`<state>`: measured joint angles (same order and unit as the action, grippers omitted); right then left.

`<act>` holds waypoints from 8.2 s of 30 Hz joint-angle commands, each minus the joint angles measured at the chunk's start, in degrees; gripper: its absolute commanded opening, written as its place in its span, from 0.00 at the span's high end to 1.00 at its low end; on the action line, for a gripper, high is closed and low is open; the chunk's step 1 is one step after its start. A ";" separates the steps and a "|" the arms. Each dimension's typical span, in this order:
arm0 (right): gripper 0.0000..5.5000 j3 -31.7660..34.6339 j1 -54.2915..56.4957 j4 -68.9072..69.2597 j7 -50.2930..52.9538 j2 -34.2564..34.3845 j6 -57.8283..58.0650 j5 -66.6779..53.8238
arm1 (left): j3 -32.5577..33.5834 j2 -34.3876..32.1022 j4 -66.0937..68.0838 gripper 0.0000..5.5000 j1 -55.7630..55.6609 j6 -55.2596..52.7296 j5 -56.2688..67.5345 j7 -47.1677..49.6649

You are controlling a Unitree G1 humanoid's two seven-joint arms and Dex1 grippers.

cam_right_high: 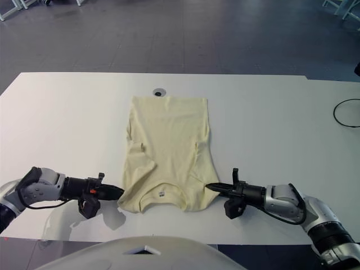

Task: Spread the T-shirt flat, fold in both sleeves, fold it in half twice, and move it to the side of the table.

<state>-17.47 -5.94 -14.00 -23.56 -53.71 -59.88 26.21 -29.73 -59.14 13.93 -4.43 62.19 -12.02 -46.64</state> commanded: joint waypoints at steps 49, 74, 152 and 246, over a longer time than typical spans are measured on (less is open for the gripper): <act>1.00 20.74 -2.71 46.97 -53.48 -13.59 83.08 -70.53 | 40.98 -5.68 -44.70 1.00 29.78 -74.24 56.53 -35.32; 1.00 2.54 37.07 2.89 -54.18 12.42 75.32 -46.45 | 24.14 7.43 -4.09 1.00 -15.32 -80.69 42.71 -41.92; 1.00 16.72 34.24 3.07 -35.73 26.13 97.98 -46.60 | 22.31 25.24 -12.45 0.36 -8.69 -64.72 20.80 -11.95; 0.02 -2.97 38.41 -12.82 -12.87 16.27 64.89 -10.88 | 16.80 15.19 -34.35 0.02 9.41 -62.56 -2.08 3.35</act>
<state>-20.77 32.40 -25.89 -35.72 -37.83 5.48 14.40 -13.87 -43.38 -20.86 4.68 -0.63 -13.48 -43.52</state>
